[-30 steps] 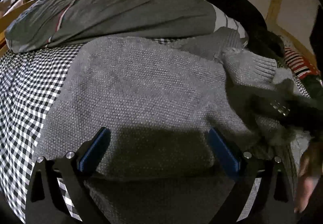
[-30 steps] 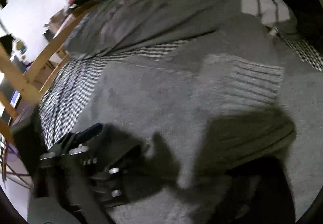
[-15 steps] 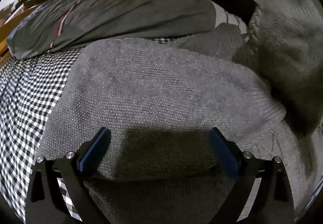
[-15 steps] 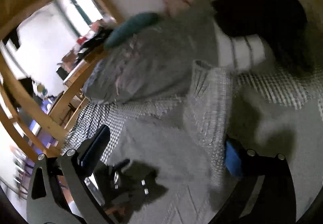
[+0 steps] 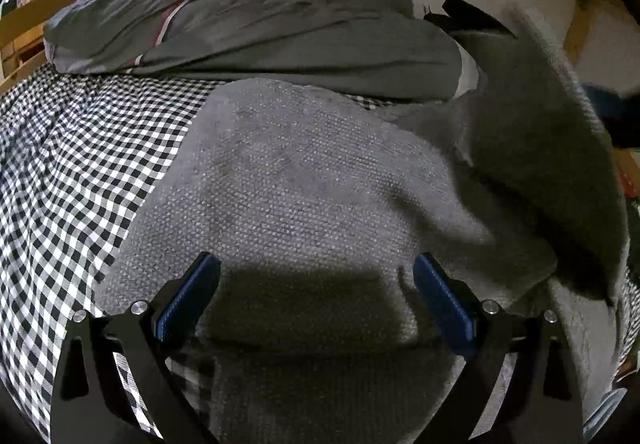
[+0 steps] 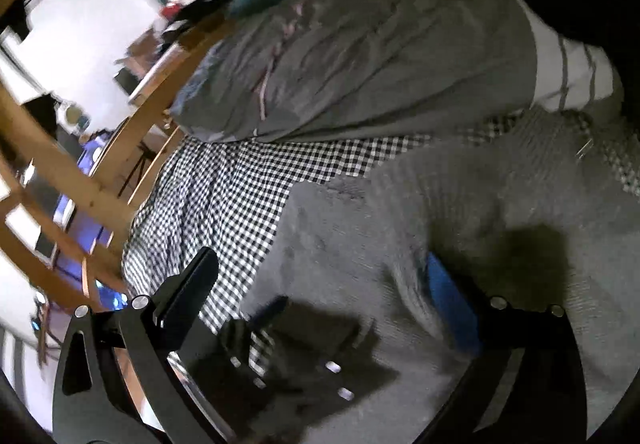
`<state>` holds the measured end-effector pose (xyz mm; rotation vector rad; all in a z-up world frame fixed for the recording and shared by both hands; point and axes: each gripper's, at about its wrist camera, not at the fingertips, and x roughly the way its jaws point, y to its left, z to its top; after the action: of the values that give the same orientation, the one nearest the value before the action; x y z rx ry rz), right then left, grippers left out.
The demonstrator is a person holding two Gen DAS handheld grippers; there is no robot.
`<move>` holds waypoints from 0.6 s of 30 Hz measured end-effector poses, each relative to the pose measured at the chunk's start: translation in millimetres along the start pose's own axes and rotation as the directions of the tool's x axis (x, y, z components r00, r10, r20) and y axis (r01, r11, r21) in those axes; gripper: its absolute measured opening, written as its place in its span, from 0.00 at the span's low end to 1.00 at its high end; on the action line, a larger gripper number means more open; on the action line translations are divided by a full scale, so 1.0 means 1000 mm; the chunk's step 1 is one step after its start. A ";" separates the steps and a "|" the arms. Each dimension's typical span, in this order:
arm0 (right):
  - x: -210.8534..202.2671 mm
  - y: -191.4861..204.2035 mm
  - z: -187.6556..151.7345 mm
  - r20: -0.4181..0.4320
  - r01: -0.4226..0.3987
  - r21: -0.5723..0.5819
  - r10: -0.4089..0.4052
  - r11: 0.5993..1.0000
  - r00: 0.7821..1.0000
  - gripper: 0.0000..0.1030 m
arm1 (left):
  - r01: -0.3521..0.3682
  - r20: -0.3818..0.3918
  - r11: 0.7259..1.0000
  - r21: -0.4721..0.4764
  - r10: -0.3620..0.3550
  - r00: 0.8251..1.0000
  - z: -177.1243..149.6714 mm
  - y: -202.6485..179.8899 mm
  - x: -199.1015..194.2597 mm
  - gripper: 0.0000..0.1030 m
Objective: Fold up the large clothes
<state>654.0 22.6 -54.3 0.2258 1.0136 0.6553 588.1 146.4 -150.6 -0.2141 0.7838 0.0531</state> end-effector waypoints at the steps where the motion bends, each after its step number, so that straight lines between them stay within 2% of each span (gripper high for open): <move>1: 0.003 0.004 0.001 -0.010 0.010 0.003 -0.010 1.000 1.000 0.97 | -0.016 0.002 1.000 0.018 0.016 1.000 -0.001 -0.004 0.000 0.93; 2: 0.008 0.013 0.000 -0.025 -0.001 -0.013 0.001 1.000 1.000 0.97 | -0.028 -0.001 0.999 0.031 0.028 1.000 -0.003 -0.006 0.002 0.93; 4: 0.018 0.034 -0.004 -0.056 0.041 -0.077 -0.045 0.996 0.997 0.97 | -0.061 -0.015 0.996 0.065 0.063 0.998 -0.005 -0.012 0.007 0.93; 7: 0.009 0.052 -0.002 -0.011 -0.008 -0.141 0.006 0.990 1.000 0.97 | -0.063 -0.007 0.996 0.070 0.064 0.998 -0.006 -0.013 0.005 0.93; 10: -0.023 0.024 0.006 0.066 0.018 -0.086 -0.013 0.996 0.998 0.97 | -0.015 0.018 0.999 0.033 0.015 1.000 -0.002 -0.006 -0.007 0.93; 12: -0.036 -0.006 0.004 0.092 0.115 -0.062 -0.109 0.991 0.990 0.97 | 0.015 0.063 1.000 0.006 -0.015 0.998 0.005 -0.005 -0.024 0.93; 15: -0.050 -0.071 -0.014 0.091 0.331 -0.034 -0.327 0.943 0.941 0.97 | 0.069 0.139 0.998 0.004 -0.069 0.988 0.019 -0.017 -0.055 0.93; 16: -0.054 -0.102 -0.024 0.075 0.422 -0.011 -0.420 0.906 0.904 0.97 | 0.093 0.158 0.995 0.023 -0.096 0.983 0.024 -0.028 -0.068 0.93; 18: -0.056 -0.144 -0.040 0.034 0.493 0.030 -0.494 0.869 0.869 0.97 | 0.114 0.218 0.993 0.045 -0.121 0.969 0.034 -0.051 -0.088 0.93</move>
<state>658.4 -129.5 -102.1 -0.0093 0.9871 0.1698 556.1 107.0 -56.8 -0.2199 0.5496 -0.0470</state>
